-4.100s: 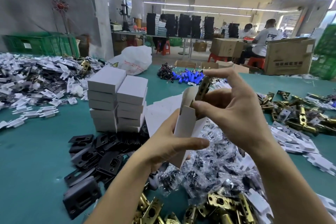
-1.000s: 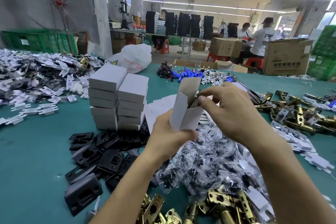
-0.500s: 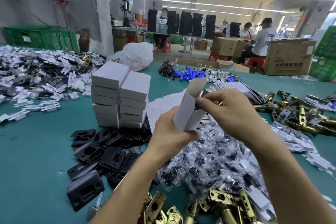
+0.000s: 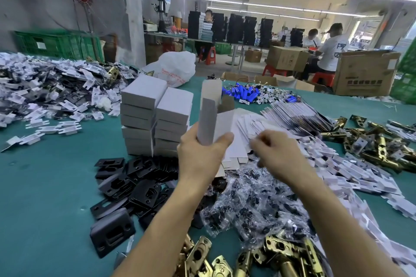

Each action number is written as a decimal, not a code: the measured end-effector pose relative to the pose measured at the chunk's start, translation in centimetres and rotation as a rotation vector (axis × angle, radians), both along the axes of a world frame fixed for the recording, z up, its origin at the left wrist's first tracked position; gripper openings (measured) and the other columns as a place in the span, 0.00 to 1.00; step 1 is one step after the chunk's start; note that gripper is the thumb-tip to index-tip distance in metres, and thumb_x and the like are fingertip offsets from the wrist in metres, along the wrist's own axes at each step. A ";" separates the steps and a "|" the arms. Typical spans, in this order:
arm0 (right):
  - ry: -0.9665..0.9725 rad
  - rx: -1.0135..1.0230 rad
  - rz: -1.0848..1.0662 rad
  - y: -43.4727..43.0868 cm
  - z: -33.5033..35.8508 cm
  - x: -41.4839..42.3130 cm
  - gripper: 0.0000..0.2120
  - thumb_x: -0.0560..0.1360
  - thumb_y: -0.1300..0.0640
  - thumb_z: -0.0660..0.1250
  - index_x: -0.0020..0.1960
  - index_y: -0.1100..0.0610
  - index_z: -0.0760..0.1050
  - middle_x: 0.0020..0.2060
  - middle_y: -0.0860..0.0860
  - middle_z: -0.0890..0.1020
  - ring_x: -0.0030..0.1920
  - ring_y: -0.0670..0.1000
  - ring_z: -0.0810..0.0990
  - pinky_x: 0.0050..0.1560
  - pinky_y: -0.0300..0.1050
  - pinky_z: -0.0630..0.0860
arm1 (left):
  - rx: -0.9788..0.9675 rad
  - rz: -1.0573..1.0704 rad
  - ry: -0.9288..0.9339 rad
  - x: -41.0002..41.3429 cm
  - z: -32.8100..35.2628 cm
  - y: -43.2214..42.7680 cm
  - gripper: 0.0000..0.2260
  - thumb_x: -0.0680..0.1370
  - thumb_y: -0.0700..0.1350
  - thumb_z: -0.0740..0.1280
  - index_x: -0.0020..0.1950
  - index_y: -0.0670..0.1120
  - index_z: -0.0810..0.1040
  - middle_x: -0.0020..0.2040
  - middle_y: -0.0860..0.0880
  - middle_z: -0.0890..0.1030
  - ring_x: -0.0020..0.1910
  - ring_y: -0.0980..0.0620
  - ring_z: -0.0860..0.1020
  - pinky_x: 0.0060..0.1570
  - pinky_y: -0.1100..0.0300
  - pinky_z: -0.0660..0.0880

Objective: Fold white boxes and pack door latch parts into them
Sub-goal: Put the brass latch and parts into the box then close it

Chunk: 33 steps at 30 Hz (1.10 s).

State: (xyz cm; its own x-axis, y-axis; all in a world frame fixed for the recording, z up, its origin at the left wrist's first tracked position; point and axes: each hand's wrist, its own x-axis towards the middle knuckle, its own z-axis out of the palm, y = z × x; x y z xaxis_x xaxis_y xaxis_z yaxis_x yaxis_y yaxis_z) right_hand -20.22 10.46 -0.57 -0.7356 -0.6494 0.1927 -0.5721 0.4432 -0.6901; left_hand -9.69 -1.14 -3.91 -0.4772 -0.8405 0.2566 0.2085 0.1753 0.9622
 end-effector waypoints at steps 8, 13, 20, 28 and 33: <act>0.086 0.515 0.562 -5.9 -4.0 5.4 0.11 0.75 0.50 0.69 0.48 0.57 0.80 0.40 0.53 0.81 0.43 0.55 0.81 0.46 0.53 0.80 | -0.032 0.123 0.042 1.2 1.6 -2.2 0.10 0.68 0.46 0.81 0.39 0.55 0.82 0.36 0.60 0.84 0.35 0.61 0.82 0.36 0.58 0.81; 0.226 0.520 0.546 -8.5 -5.2 8.4 0.14 0.75 0.46 0.64 0.50 0.57 0.75 0.48 0.55 0.79 0.49 0.59 0.77 0.51 0.55 0.78 | -0.021 0.144 0.070 1.6 2.1 -2.8 0.10 0.68 0.46 0.81 0.37 0.56 0.81 0.35 0.63 0.83 0.34 0.65 0.80 0.32 0.66 0.77; 0.162 0.453 0.450 -9.5 -6.4 9.3 0.14 0.78 0.55 0.61 0.61 0.61 0.70 0.59 0.62 0.73 0.58 0.64 0.73 0.52 0.53 0.71 | 0.016 0.102 0.105 1.5 2.0 -2.9 0.09 0.68 0.46 0.81 0.39 0.56 0.83 0.37 0.60 0.85 0.35 0.62 0.81 0.37 0.59 0.78; -0.034 0.299 0.242 -8.5 -4.0 6.6 0.05 0.75 0.60 0.64 0.44 0.59 0.68 0.46 0.59 0.78 0.44 0.62 0.77 0.37 0.52 0.72 | 0.046 0.100 0.142 1.5 2.5 -2.6 0.07 0.61 0.52 0.78 0.36 0.58 0.83 0.38 0.57 0.85 0.39 0.55 0.83 0.40 0.53 0.82; -0.185 0.008 -0.001 -2.7 -1.2 1.2 0.11 0.73 0.67 0.70 0.44 0.55 0.69 0.45 0.59 0.81 0.40 0.57 0.84 0.38 0.52 0.83 | -0.018 0.045 0.133 1.2 2.2 -1.9 0.08 0.66 0.50 0.79 0.38 0.62 0.83 0.38 0.61 0.85 0.37 0.63 0.82 0.32 0.69 0.76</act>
